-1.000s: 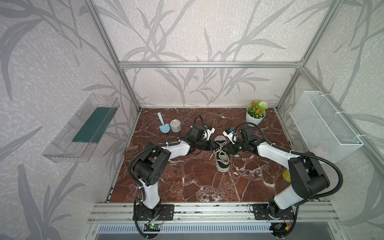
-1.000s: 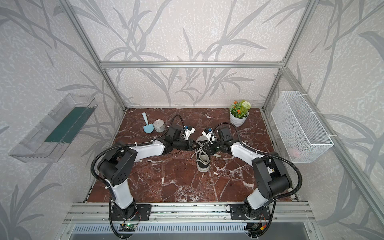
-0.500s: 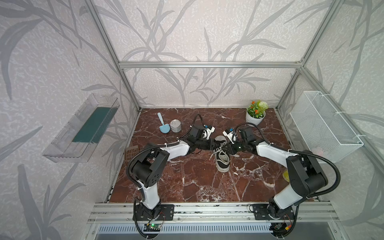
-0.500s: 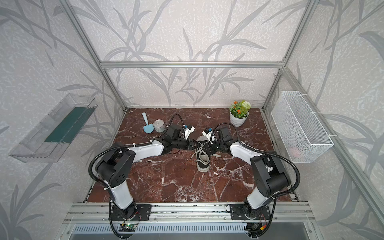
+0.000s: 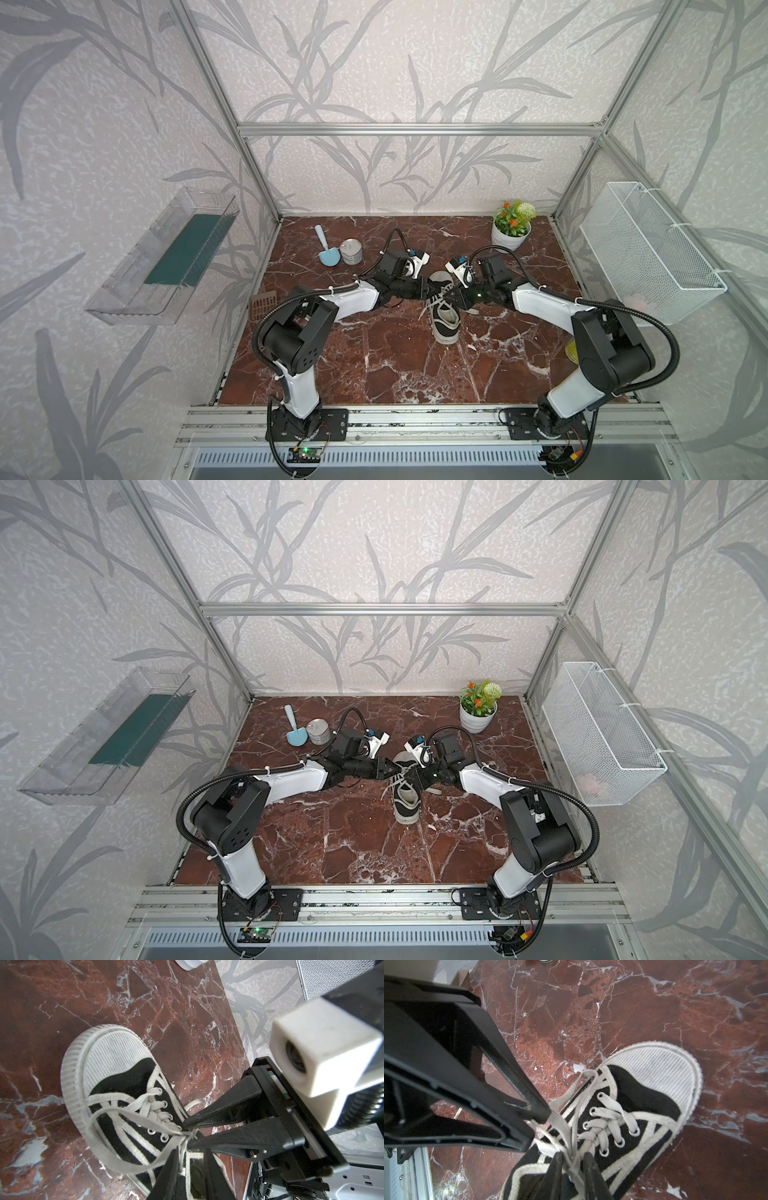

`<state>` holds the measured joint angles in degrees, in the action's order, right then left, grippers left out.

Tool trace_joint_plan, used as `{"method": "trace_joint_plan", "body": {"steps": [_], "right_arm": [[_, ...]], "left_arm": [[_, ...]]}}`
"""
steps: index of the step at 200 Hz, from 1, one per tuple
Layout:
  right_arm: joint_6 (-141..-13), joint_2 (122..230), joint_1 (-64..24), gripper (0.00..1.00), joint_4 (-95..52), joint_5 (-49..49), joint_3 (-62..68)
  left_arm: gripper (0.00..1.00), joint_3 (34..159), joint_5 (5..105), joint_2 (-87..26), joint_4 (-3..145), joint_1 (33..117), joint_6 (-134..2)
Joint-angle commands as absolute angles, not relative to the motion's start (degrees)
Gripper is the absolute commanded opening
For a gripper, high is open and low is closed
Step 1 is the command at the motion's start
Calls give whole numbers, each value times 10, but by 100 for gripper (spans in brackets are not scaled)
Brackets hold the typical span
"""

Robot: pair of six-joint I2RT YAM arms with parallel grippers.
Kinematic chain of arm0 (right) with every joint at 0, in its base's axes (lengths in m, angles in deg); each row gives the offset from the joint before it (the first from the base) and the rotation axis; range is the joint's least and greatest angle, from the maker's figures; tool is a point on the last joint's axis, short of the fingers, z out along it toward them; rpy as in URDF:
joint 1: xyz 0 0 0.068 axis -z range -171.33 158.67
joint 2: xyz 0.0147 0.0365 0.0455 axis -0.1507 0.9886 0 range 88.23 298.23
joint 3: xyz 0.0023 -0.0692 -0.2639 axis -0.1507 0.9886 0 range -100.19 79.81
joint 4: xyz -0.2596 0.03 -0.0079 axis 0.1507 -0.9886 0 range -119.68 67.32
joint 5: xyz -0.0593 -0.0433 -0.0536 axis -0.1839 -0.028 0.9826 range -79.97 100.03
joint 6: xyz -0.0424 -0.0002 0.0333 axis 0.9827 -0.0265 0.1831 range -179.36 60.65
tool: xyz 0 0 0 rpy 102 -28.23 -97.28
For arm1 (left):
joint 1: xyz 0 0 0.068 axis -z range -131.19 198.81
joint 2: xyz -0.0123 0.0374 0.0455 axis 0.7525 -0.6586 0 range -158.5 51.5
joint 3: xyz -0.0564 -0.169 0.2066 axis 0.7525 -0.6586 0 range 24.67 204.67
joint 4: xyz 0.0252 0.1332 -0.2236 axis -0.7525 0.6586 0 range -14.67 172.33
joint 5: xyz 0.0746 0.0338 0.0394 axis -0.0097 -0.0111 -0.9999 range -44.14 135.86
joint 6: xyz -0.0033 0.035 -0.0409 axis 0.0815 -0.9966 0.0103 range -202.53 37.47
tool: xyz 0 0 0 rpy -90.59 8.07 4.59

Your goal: Tie the shoes

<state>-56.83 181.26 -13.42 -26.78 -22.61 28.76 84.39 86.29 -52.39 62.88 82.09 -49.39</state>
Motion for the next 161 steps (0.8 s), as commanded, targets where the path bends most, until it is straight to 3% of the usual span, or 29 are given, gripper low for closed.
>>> {"method": "trace_joint_plan", "body": {"steps": [1,71,161], "right_arm": [[-572,1820,-137,21,-263,-233,288],[-578,1824,-137,21,-260,-235,286],[-586,1820,-137,21,-254,-240,290]], "left_arm": [[21,834,863,-520,620,822,-490],[20,827,862,-523,614,824,-485],[26,814,859,-521,619,825,-486]]}}
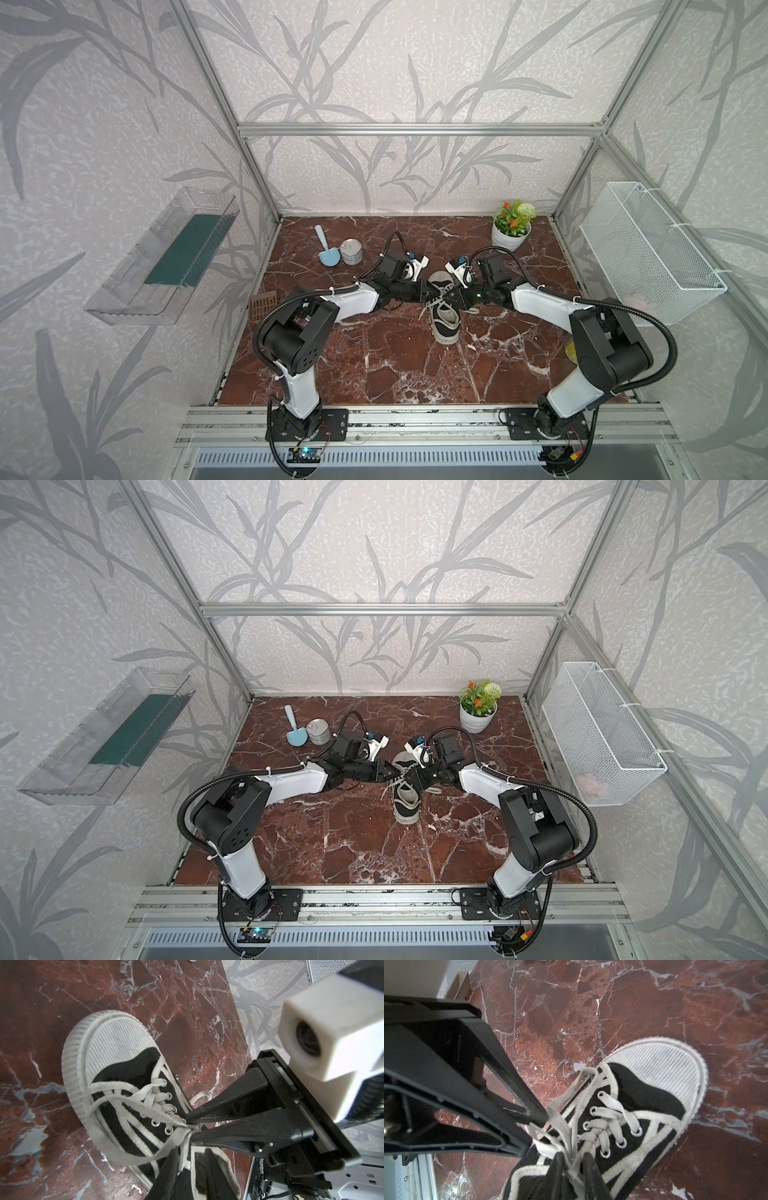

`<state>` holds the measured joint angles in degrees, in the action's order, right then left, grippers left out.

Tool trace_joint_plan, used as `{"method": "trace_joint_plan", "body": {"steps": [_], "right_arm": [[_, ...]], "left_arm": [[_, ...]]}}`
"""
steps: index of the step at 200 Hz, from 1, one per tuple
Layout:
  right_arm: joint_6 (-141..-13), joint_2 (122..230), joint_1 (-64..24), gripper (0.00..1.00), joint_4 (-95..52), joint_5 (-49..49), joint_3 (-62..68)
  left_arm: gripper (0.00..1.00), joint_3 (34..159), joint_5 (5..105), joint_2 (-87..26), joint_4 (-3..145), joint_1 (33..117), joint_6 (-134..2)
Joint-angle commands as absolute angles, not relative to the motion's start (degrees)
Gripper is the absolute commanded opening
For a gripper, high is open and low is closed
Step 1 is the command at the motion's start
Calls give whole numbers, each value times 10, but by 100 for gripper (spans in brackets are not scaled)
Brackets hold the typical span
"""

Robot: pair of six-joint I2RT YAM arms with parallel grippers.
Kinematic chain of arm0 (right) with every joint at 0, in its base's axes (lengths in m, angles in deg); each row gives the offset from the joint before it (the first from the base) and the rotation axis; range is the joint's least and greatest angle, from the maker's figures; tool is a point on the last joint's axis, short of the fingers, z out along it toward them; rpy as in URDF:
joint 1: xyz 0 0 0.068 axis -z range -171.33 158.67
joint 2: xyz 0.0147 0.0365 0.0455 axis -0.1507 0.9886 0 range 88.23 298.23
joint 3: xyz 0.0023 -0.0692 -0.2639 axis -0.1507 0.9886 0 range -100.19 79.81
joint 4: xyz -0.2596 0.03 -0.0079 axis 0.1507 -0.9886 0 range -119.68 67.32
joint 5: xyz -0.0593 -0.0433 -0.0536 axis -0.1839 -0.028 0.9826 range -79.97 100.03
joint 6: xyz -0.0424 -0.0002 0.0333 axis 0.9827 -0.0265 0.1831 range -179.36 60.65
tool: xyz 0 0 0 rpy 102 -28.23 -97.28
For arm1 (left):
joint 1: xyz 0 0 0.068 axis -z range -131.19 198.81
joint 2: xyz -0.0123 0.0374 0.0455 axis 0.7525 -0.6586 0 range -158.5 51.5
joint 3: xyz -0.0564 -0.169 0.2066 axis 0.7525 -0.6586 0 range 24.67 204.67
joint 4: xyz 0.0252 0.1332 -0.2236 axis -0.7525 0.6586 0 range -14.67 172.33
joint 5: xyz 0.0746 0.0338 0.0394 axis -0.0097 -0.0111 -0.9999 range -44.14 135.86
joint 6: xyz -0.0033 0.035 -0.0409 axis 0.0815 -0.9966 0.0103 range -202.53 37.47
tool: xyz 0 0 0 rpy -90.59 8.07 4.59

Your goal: Tie the shoes

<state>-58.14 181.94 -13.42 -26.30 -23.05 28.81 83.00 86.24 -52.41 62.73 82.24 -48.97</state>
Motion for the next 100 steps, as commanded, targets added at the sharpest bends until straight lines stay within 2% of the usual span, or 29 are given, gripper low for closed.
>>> {"method": "trace_joint_plan", "body": {"steps": [1,35,68,100], "right_arm": [[-586,1820,-137,21,-254,-240,290],[-586,1818,-137,20,-255,-240,290],[-586,1816,-137,20,-258,-238,289],[-586,1815,-137,20,-260,-238,290]], "left_arm": [[26,813,859,-520,619,825,-485],[26,807,857,-517,612,826,-483],[17,815,859,-524,598,827,-473],[18,813,864,-528,580,827,-465]]}}
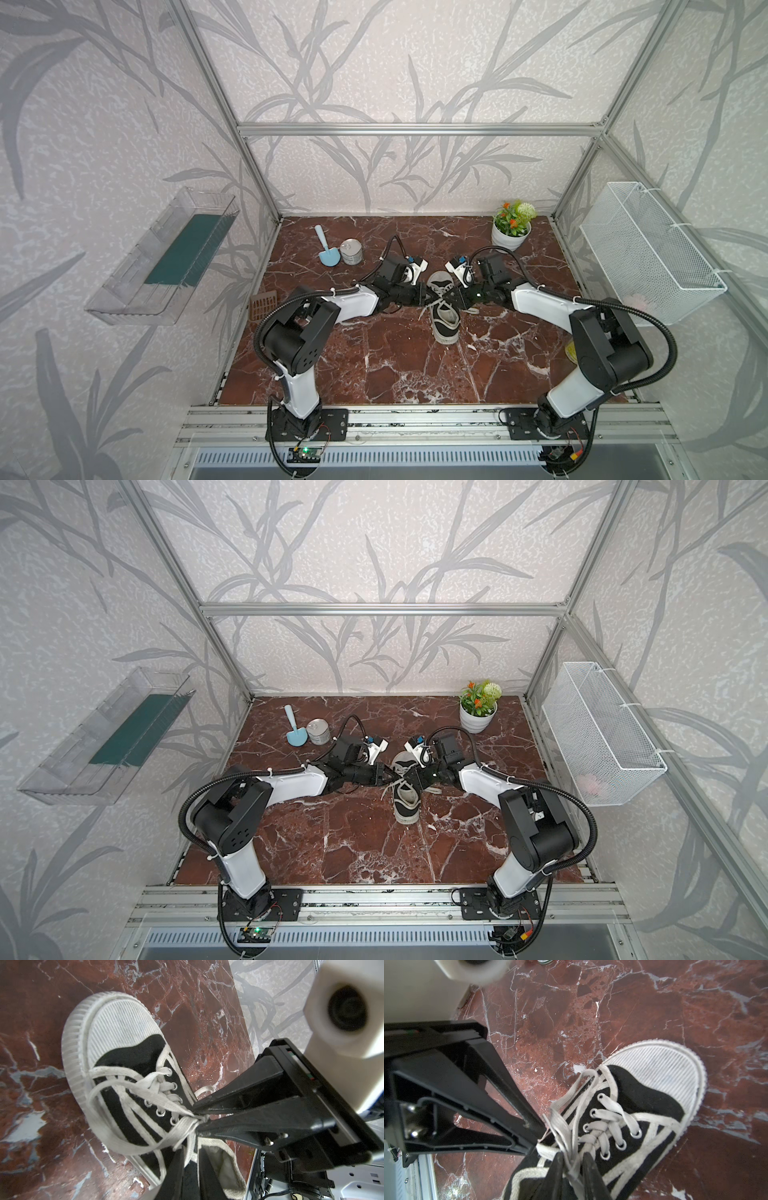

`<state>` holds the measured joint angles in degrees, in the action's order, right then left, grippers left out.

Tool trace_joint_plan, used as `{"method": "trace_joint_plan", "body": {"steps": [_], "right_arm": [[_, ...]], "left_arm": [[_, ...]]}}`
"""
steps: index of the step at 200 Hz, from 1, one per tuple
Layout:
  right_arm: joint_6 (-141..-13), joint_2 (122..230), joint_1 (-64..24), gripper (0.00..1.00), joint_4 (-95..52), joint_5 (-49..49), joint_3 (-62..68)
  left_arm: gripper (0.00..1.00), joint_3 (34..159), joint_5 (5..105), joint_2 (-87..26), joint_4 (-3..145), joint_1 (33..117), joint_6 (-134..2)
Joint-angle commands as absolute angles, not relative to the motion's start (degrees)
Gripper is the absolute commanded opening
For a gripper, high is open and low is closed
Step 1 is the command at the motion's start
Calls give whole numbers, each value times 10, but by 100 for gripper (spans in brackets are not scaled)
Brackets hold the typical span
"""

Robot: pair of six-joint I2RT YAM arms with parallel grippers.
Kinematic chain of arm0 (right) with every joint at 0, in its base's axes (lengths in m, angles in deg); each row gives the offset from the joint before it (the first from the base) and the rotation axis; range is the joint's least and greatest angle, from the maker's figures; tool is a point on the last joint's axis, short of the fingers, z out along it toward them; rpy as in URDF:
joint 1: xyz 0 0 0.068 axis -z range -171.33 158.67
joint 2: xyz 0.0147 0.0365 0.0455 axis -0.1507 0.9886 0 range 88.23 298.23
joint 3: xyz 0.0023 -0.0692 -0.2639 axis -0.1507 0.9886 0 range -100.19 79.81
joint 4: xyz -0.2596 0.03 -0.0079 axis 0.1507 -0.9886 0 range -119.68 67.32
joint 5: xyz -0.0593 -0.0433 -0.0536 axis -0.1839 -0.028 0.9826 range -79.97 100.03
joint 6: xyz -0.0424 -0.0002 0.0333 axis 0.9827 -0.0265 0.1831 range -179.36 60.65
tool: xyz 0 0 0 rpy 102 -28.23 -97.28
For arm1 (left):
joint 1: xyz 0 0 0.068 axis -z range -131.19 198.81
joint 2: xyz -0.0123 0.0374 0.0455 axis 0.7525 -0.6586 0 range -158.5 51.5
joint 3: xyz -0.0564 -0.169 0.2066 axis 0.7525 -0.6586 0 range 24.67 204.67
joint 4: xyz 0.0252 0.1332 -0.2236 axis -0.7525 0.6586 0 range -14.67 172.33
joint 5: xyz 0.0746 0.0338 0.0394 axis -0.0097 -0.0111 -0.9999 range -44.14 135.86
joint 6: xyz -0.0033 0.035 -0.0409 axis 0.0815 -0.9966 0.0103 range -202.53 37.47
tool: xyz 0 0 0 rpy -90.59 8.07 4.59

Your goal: Tie the shoes

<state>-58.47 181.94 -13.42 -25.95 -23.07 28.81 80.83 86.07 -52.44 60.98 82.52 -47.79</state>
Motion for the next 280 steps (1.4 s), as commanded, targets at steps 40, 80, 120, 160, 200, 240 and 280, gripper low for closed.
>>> {"method": "trace_joint_plan", "body": {"steps": [40,80,120,160,200,240,280], "right_arm": [[-584,1814,-137,19,-263,-237,290],[-586,1813,-137,19,-263,-237,290],[-584,1812,-137,20,-265,-238,289],[-585,1812,-137,19,-267,-239,287],[-582,1811,-137,20,-271,-238,287],[-583,1813,-137,19,-271,-240,286],[-585,1813,-137,19,-271,-241,285]], "left_arm": [[19,819,864,-532,579,827,-463],[7,825,859,-536,598,828,-472],[26,818,852,-528,592,827,-471],[42,811,837,-523,599,824,-478],[44,827,839,-538,595,823,-477],[43,837,852,-550,578,823,-465],[37,843,855,-556,571,823,-460]]}}
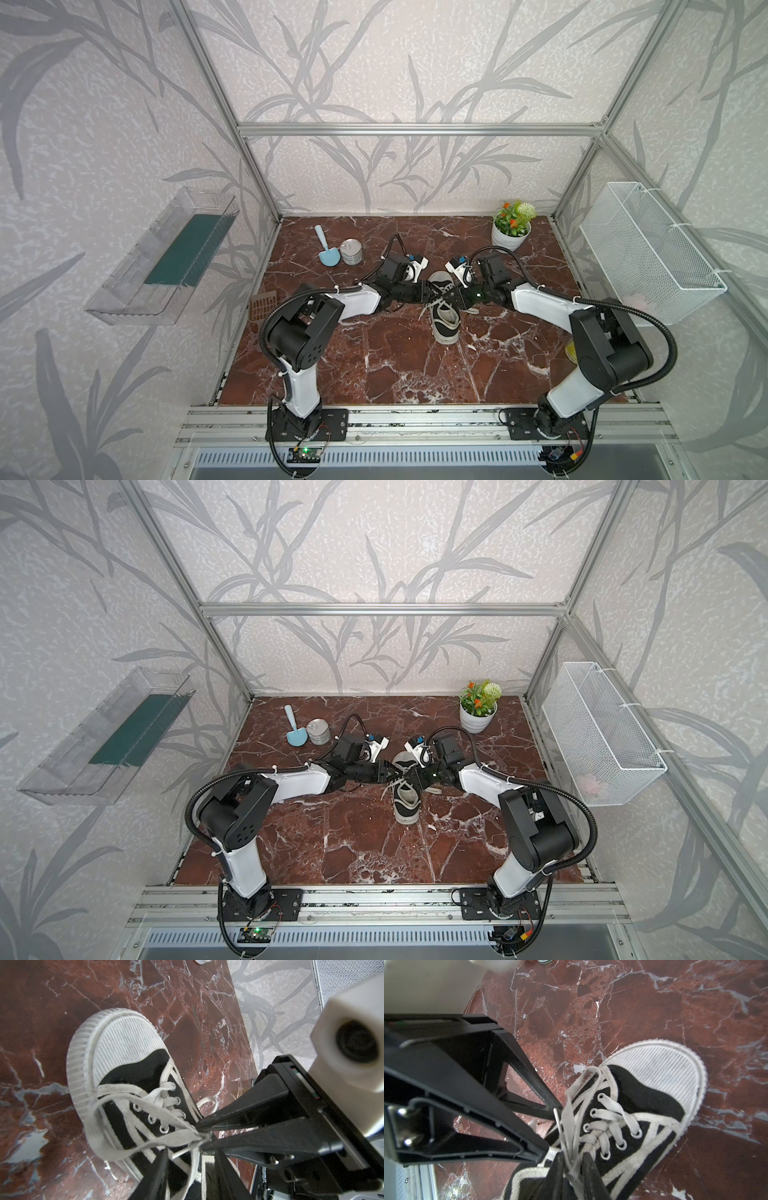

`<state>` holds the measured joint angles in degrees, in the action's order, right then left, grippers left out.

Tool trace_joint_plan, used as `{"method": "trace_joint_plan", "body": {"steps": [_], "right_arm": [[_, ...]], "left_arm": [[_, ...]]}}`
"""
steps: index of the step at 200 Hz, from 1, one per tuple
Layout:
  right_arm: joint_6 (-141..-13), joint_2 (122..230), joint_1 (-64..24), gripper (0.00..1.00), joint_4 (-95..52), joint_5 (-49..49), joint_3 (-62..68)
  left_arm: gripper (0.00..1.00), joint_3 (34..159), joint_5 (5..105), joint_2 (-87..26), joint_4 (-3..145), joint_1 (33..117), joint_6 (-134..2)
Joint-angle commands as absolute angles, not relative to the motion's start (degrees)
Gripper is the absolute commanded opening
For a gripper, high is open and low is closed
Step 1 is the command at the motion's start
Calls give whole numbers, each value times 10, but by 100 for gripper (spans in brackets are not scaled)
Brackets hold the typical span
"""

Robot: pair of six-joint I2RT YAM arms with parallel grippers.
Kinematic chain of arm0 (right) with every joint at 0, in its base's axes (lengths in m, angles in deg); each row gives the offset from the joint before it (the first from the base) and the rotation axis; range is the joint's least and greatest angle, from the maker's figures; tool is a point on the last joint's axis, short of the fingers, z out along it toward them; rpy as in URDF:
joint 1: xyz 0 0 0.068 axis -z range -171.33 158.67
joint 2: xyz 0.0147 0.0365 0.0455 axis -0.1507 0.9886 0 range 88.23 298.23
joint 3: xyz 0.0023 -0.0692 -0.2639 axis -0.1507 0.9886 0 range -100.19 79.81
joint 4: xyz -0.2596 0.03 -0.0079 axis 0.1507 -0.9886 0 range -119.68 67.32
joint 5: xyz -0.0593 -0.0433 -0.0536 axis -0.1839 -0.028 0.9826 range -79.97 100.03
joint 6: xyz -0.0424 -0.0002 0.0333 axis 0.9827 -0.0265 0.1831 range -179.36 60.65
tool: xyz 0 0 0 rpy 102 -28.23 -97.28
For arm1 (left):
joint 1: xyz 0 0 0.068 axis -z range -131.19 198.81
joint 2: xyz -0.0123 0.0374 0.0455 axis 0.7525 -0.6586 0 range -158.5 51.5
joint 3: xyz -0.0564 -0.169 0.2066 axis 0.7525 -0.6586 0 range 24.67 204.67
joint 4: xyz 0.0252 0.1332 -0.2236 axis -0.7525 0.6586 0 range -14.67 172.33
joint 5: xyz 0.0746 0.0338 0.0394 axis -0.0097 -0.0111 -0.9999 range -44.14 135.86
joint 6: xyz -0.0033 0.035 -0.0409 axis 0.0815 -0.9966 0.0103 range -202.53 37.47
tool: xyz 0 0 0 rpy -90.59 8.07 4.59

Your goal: Tie the shoes

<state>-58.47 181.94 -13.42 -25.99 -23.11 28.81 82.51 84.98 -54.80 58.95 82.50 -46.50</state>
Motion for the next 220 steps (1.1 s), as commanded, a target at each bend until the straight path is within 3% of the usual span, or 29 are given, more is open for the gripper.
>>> {"method": "trace_joint_plan", "body": {"steps": [1,47,98,220], "right_arm": [[-585,1812,-137,19,-271,-241,285],[-585,1816,-137,19,-271,-243,283],[-583,1815,-137,19,-277,-238,283],[-589,1813,-137,19,-283,-227,285]], "left_arm": [[37,843,856,-556,571,824,-460],[25,844,858,-561,563,825,-454],[0,833,854,-553,563,825,-455],[0,788,831,-494,585,817,-471]]}}
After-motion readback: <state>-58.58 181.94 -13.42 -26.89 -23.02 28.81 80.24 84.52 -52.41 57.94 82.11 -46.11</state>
